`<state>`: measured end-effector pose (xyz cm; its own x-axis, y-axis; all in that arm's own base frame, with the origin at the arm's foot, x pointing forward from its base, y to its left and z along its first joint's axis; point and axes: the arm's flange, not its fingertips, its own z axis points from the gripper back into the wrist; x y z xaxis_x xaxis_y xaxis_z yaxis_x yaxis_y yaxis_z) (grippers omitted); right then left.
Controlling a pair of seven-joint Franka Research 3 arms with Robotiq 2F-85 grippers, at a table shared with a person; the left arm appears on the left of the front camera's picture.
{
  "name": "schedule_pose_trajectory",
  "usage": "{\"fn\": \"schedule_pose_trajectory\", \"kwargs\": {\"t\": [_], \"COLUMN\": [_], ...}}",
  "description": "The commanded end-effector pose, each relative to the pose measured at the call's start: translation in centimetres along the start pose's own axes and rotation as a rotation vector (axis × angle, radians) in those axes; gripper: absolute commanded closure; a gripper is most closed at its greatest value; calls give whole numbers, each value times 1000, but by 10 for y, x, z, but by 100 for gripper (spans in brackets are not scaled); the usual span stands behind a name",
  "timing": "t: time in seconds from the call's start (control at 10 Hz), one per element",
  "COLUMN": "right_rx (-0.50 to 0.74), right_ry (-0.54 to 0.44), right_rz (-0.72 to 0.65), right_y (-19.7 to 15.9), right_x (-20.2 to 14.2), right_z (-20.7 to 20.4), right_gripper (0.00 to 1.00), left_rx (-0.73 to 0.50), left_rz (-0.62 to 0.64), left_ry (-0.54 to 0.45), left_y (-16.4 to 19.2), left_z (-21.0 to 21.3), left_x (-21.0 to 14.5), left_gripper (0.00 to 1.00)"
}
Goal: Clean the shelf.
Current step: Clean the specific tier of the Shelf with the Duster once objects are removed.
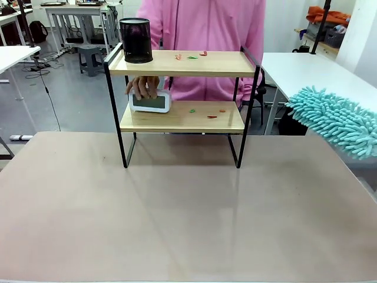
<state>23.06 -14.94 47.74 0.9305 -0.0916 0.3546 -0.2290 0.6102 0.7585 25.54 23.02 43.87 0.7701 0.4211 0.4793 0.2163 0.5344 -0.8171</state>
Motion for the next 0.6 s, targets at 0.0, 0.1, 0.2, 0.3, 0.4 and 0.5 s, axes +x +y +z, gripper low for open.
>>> {"fn": "schedule_pose_trajectory", "kwargs": {"t": [0.0, 0.1, 0.2, 0.3, 0.4, 0.5], "right_rx": [-3, -3, -3, -3, -3, -3], "right_ry": [1, 1, 1, 1, 1, 1], "right_rz": [-15, -15, -15, -15, -15, -15], "right_y": [3, 3, 3, 3, 3, 3], "right_x": [-2, -2, -2, -2, -2, -2], "right_z": [2, 2, 2, 2, 2, 2], "right_gripper": [100, 100, 100, 100, 100, 100], "left_rx": [-18, -18, -18, -18, -18, -18], "left_rz": [-21, -21, -21, -21, -21, -21], "left_ry": [-12, -12, -12, -12, -12, -12], "left_y": [-1, -1, -1, -1, -1, -1], "left_z": [-1, -1, -1, -1, -1, -1], "left_x": [1, 1, 1, 1, 1, 1], "left_gripper": [0, 0, 0, 0, 0, 0]}}
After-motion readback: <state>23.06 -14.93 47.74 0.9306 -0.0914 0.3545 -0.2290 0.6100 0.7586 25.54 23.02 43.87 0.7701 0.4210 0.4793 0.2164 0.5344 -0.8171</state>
